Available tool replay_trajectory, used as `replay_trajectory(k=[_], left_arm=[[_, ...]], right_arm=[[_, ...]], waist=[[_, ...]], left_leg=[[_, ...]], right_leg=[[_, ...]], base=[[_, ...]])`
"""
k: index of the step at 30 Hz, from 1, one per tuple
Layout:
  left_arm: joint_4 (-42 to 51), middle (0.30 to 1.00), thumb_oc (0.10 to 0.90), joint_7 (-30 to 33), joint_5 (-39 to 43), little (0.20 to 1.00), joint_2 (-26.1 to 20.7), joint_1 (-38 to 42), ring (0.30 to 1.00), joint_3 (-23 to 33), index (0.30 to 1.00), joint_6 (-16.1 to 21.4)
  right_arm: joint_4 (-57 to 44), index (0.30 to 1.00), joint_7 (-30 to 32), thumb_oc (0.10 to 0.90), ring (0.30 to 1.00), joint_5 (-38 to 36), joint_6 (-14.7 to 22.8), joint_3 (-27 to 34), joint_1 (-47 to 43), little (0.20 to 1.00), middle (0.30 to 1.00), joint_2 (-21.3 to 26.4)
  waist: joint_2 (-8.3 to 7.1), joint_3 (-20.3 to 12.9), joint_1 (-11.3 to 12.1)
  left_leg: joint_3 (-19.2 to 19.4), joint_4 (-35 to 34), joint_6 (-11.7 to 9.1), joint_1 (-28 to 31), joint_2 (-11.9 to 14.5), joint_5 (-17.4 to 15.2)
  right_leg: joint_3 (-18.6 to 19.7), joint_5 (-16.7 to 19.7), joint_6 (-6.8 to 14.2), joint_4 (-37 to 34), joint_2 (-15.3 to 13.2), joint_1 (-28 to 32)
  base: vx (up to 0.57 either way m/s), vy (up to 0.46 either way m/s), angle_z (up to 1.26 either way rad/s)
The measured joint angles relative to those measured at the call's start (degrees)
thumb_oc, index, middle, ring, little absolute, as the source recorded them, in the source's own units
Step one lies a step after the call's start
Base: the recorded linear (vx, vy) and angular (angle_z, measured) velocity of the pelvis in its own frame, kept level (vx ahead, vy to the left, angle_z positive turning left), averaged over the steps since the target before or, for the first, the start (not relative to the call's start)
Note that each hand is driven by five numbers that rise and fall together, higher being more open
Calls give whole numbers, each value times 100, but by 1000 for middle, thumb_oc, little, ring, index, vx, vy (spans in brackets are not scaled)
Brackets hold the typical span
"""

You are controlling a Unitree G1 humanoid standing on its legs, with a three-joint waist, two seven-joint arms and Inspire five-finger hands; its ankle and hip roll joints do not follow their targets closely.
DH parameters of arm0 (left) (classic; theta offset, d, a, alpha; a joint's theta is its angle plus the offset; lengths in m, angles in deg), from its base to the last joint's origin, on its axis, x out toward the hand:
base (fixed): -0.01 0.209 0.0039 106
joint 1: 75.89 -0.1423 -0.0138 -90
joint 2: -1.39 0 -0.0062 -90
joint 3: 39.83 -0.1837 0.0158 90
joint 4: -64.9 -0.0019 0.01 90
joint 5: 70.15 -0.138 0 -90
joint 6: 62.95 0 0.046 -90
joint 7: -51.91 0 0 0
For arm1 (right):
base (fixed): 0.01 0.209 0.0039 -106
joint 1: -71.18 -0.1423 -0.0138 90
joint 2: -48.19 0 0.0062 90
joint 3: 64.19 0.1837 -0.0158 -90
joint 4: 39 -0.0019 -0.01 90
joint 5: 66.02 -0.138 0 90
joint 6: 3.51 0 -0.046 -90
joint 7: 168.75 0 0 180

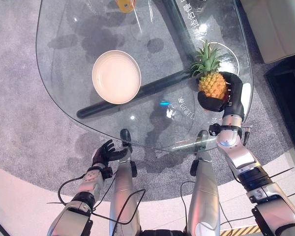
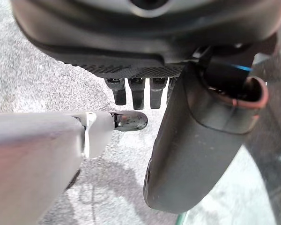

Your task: Pick up the fruit to the plate

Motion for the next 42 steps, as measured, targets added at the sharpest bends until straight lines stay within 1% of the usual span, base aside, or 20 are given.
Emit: replay_trajectory(k=[4, 10, 12, 16, 18, 23, 28, 33, 38, 40, 42], left_arm=[[-5, 900, 800, 249, 355, 900, 48, 0, 900, 373, 900, 106], [-6, 900, 800, 718, 1133, 900, 58, 0, 900, 961, 900, 292], [6, 900, 800, 930, 1353, 900, 65, 0, 900, 1084, 900, 453], [24, 900, 800, 1294, 1518, 900, 62, 4, 900, 1308, 900, 710], [130, 900, 800, 1629, 1556, 900, 67, 10, 900, 1446, 900, 852], [329, 900, 800, 2416, 1537, 900, 66, 134, 900, 1579, 900, 1222], [658, 900, 800, 3061, 1397, 900, 33, 353, 900, 1689, 900, 1634], [1076, 900, 800, 3800, 971, 900, -42, 641, 900, 1688, 900, 2039], [1719, 900, 800, 4494, 169, 900, -206, 735, 900, 1686, 900, 2371], [2042, 900, 800, 4653, -126, 900, -237, 780, 900, 1680, 900, 2472], [2447, 900, 800, 4752, -410, 900, -236, 808, 900, 1650, 900, 2489]], right_arm=[[-34, 300, 80, 100, 300, 147, 25, 1, 21, 200, 300, 94], [-219, 300, 175, 100, 300, 375, 93, 1, 32, 200, 300, 164], [-305, 300, 257, 100, 300, 432, 128, 1, 29, 200, 300, 164], [-431, 300, 279, 100, 300, 580, 194, 1, 26, 200, 300, 170], [-448, 300, 283, 100, 300, 582, 200, 1, 7, 200, 300, 174], [-448, 300, 339, 100, 300, 582, 199, -5, 7, 200, 300, 175], [-448, 300, 370, 100, 300, 582, 200, -5, 4, 200, 300, 181], [-447, 300, 375, 100, 300, 582, 223, -7, 1, 200, 300, 180], [-448, 300, 378, 100, 300, 594, 320, -7, -5, 200, 300, 180], [-448, 300, 378, 100, 300, 596, 320, -7, -5, 200, 300, 179], [-448, 300, 378, 100, 300, 607, 323, -7, -6, 200, 300, 176]], waist=[[3, 1, 9], [6, 3, 16], [7, 3, 26], [7, 3, 26], [7, 3, 34], [9, 4, 63], [9, 4, 73], [9, 4, 73], [8, 4, 64], [8, 4, 72], [8, 4, 78]], left_leg=[[4, 0, 0, 1, -1, 1], [10, 2, -1, 32, -11, 7], [10, 2, 2, 38, -12, 9], [9, 2, 8, 40, -13, 13], [8, 1, 9, 38, -15, 14], [8, -1, -1, 37, -17, 21], [8, -2, -2, 34, -18, 21], [8, -2, -5, 32, -18, 23], [8, -2, -7, 30, -18, 25], [8, -1, -7, 25, -18, 25], [7, -1, -7, 14, -18, 25]], right_leg=[[8, 0, 0, 18, -2, -14], [18, 0, 0, 58, -14, -16], [19, -2, -1, 69, -15, -15], [22, -2, -2, 77, -15, -16], [22, -2, -2, 78, -16, -17], [23, -2, -2, 77, -18, -21], [24, -2, -2, 78, -18, -26], [25, -2, -2, 80, -18, -29], [25, -2, -2, 79, -17, -33], [25, -2, -2, 79, -17, -36], [24, -2, -2, 80, -17, -44]], base=[[0, 0, 0], [0, 0, 0], [0, 0, 0], [0, 0, 0], [0, 0, 0], [0, 0, 0], [0, 0, 0], [0, 0, 0], [0, 0, 0], [0, 0, 0], [0, 0, 0]])
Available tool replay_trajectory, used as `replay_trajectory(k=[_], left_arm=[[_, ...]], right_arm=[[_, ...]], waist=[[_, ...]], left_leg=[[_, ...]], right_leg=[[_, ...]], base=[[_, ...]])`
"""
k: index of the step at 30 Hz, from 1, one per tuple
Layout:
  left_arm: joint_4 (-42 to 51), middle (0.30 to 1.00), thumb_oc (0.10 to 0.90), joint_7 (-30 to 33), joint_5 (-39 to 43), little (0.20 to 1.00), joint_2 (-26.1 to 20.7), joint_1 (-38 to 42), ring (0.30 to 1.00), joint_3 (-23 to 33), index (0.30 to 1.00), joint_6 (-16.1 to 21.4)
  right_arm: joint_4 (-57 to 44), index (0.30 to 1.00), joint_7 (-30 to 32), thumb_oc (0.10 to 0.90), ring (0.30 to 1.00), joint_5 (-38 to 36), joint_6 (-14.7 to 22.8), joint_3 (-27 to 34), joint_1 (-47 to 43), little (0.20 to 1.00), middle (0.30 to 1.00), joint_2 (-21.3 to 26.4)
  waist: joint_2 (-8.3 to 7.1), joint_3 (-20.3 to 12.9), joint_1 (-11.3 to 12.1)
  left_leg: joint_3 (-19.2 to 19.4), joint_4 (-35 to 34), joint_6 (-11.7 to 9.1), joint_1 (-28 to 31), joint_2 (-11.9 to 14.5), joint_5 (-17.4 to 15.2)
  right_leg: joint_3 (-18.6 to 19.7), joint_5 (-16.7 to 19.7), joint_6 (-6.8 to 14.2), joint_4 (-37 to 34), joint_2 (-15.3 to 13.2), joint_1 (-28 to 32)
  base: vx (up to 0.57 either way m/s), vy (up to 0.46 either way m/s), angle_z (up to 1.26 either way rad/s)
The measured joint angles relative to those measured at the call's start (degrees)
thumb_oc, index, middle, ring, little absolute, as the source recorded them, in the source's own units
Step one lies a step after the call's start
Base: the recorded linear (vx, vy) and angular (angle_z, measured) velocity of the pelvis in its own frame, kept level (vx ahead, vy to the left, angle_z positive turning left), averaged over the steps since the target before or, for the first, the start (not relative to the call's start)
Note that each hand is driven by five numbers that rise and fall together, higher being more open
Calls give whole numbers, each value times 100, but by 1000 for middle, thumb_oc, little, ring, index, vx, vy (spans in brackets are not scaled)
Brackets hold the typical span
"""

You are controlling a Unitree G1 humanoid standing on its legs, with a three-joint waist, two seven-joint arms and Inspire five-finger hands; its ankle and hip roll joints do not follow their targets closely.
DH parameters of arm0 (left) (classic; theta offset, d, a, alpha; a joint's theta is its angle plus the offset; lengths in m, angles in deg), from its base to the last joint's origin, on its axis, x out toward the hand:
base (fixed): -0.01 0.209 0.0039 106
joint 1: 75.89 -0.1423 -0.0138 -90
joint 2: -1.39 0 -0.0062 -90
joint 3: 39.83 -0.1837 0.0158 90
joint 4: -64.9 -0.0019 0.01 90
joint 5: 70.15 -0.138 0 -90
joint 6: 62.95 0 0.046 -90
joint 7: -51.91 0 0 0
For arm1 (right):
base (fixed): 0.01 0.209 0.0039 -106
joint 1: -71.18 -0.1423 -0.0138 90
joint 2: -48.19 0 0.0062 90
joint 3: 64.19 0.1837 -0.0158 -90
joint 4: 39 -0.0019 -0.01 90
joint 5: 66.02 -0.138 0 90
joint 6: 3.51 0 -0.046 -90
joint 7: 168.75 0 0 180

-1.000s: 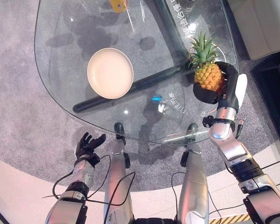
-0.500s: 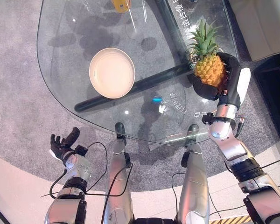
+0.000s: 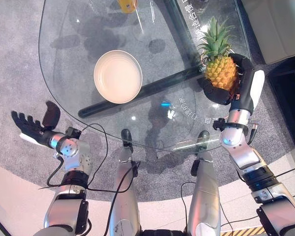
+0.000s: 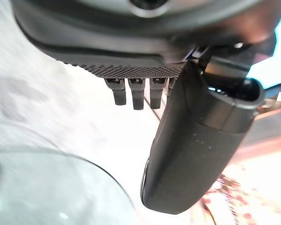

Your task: Pick up the fruit to the plate

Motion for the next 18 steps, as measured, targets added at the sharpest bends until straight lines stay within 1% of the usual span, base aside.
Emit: replay_trajectory(k=[4, 6, 10, 16, 18], left_arm=[[539, 900, 800, -8, -464, 900, 30, 186, 900, -66, 900, 9], [726, 900, 800, -101, -569, 900, 43, 264, 900, -208, 900, 11], [965, 900, 800, -778, -758, 900, 47, 345, 900, -455, 900, -58], [1395, 900, 800, -1976, -756, 900, 25, 344, 900, -714, 900, -434], [1433, 900, 800, -2301, -739, 900, -90, 381, 900, -883, 900, -579]], right_arm=[[0, 300, -1, 100, 300, 207, 11, 5, -2, 200, 300, -9], [0, 300, -1, 100, 300, 213, 68, 7, -5, 200, 300, -9], [0, 300, -8, 100, 300, 336, 150, 23, -9, 200, 300, -14], [0, 300, -182, 100, 300, 632, 338, 135, -61, 200, 300, -16], [-15, 300, -296, 100, 300, 663, 379, 136, -105, 200, 300, -14]], waist=[[0, 0, -7], [0, 0, -6], [-3, 1, -21], [-7, 4, -74], [-7, 4, -87]], left_leg=[[-2, 0, -1, -15, 1, 0], [-2, 0, 0, -15, 1, 0], [-2, 0, 0, -17, 1, 0], [0, 0, 0, -23, 1, -1], [3, -1, 0, -24, 1, -1]], right_leg=[[-2, 0, 0, -1, 1, -10], [-2, 0, 0, -2, 1, -11], [-4, 0, 0, -4, 2, -11], [-3, 0, 0, -7, 2, -19], [2, 0, 0, -6, 2, -25]], base=[[0, 0, 0], [0, 0, 0], [0, 0, 0], [0, 0, 0], [0, 0, 0]])
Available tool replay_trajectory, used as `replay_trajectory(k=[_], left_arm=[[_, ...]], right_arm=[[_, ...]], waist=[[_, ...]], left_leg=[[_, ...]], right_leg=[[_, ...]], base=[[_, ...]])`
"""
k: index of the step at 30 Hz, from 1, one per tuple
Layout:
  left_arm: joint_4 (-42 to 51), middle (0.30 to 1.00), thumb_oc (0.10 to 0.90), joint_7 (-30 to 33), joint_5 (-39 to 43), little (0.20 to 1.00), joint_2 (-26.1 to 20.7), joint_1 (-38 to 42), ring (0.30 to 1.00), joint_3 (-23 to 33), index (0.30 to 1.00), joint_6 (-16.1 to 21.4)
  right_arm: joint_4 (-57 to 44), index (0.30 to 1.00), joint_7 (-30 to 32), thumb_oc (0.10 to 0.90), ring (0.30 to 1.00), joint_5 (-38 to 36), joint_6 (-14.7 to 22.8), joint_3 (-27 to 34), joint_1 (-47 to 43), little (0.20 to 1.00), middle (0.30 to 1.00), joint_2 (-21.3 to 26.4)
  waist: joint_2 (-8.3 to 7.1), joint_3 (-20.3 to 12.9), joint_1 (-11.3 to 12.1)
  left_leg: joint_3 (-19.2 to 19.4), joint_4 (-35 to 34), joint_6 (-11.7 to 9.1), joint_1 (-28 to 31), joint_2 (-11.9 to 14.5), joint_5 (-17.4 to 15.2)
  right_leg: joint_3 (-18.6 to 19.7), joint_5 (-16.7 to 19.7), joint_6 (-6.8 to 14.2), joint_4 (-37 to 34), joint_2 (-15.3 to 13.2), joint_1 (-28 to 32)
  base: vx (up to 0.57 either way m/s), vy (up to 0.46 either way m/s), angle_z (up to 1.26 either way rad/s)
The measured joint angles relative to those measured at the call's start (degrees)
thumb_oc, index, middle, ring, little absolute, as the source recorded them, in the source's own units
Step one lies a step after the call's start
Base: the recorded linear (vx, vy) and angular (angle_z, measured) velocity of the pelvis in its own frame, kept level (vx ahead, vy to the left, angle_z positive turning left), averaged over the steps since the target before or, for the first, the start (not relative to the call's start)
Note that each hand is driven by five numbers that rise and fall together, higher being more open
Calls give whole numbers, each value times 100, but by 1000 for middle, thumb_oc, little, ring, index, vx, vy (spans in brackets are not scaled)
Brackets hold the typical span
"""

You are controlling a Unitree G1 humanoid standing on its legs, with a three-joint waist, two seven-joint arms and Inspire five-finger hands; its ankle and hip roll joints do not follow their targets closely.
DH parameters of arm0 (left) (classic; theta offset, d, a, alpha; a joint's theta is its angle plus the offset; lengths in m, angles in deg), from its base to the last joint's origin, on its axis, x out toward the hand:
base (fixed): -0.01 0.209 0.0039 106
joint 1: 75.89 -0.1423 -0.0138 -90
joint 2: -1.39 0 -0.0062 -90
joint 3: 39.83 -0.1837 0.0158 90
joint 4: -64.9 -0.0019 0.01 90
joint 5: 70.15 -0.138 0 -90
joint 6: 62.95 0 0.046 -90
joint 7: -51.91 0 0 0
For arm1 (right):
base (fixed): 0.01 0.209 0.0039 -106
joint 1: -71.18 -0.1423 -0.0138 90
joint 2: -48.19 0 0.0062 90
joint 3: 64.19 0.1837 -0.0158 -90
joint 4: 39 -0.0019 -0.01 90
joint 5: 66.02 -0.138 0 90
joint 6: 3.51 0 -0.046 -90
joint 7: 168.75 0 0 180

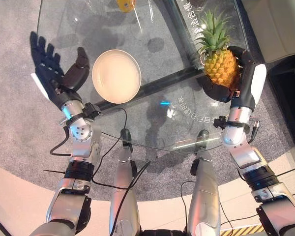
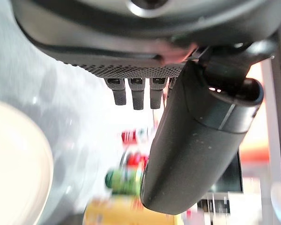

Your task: Pick up the fruit to the plate

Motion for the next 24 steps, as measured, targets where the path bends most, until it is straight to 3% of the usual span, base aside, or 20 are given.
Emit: replay_trajectory(k=[10, 18, 24], left_arm=[[168, 900, 800, -990, 512, 900, -86, 3, 900, -202, 900, -302], [505, 900, 800, -1637, 1189, 900, -54, 40, 900, -337, 900, -872], [591, 900, 800, -2136, 2329, 900, 161, 174, 900, -526, 900, -1396]], right_arm=[[-238, 300, -256, 100, 300, 72, 82, -1, -19, 200, 300, -1], [-672, 300, -406, 100, 300, 212, 118, -11, -159, 200, 300, -17], [-673, 300, -545, 100, 300, 215, 117, -21, -277, 200, 300, -66]], waist=[[0, 0, 7], [-2, 1, 3], [-2, 1, -1]], left_leg=[[12, -7, 0, -4, 0, 0], [16, -8, 0, -4, 0, 0], [23, -9, 1, -5, 0, -1]], right_leg=[[11, 0, 0, -4, 0, -19], [12, 0, 0, -4, 0, -20], [15, 0, 0, -5, 0, -25]], base=[[0, 0, 0], [0, 0, 0], [0, 0, 0]])
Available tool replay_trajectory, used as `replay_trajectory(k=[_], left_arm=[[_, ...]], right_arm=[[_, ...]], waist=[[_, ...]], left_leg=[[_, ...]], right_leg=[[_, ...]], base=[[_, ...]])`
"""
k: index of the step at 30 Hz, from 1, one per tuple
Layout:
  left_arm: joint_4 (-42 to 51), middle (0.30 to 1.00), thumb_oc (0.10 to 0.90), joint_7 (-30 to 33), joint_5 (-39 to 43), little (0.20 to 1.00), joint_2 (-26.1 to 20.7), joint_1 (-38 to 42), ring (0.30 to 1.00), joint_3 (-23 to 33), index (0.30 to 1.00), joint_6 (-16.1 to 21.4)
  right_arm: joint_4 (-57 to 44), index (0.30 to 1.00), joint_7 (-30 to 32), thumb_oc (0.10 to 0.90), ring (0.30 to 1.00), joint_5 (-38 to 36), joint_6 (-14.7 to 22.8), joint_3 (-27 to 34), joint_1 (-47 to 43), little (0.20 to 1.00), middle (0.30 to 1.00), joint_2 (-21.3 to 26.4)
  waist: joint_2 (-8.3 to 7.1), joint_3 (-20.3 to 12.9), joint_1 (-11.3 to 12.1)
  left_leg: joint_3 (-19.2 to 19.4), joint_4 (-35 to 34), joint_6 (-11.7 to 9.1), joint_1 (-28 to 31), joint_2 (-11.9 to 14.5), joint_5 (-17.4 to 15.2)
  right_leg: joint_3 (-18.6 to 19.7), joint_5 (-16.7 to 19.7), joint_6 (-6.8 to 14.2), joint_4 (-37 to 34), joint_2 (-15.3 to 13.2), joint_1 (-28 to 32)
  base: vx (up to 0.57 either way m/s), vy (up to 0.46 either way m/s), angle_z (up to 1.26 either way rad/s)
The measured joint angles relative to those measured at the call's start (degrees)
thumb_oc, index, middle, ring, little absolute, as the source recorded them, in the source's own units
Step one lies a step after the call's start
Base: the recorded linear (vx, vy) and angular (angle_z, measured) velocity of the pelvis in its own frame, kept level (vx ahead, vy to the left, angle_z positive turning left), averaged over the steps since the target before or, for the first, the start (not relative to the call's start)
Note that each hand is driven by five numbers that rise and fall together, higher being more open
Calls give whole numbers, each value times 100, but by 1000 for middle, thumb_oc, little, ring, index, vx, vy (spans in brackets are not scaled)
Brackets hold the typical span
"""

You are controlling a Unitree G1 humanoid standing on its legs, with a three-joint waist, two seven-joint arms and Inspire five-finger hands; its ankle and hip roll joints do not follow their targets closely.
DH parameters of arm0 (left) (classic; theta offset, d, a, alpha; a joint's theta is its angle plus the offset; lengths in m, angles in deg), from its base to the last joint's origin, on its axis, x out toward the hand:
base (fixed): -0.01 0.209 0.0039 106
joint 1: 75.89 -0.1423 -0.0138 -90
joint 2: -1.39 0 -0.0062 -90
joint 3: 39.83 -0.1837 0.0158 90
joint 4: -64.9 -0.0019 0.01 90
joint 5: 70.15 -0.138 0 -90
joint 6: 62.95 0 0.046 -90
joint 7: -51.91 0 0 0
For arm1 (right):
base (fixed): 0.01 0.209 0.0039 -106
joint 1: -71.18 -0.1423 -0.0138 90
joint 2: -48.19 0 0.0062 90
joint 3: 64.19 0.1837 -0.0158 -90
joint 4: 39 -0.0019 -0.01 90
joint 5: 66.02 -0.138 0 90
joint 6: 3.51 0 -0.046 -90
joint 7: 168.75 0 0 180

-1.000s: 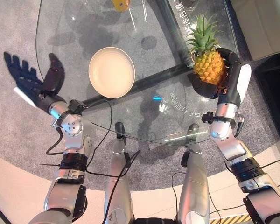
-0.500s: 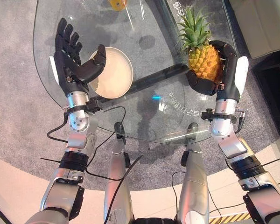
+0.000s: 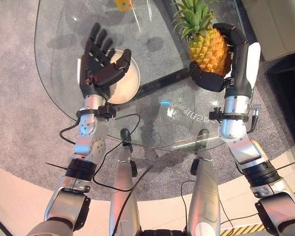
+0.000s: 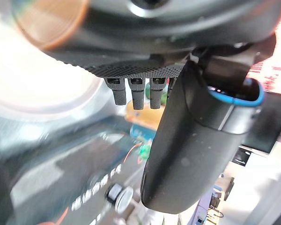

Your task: Pick up the fruit to the plate

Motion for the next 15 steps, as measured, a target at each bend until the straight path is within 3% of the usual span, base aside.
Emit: replay_trajectory(k=[15], left_arm=[[12, 900, 800, -591, 1631, 900, 267, 82, 900, -212, 900, -487]], right_arm=[[-4, 300, -204, 100, 300, 3, -3, -134, -131, 200, 300, -1]], waist=[[-3, 2, -90]], left_leg=[[84, -28, 1, -2, -3, -1]], right_leg=[[91, 1, 2, 0, 4, -86]], base=[[2, -2, -1]])
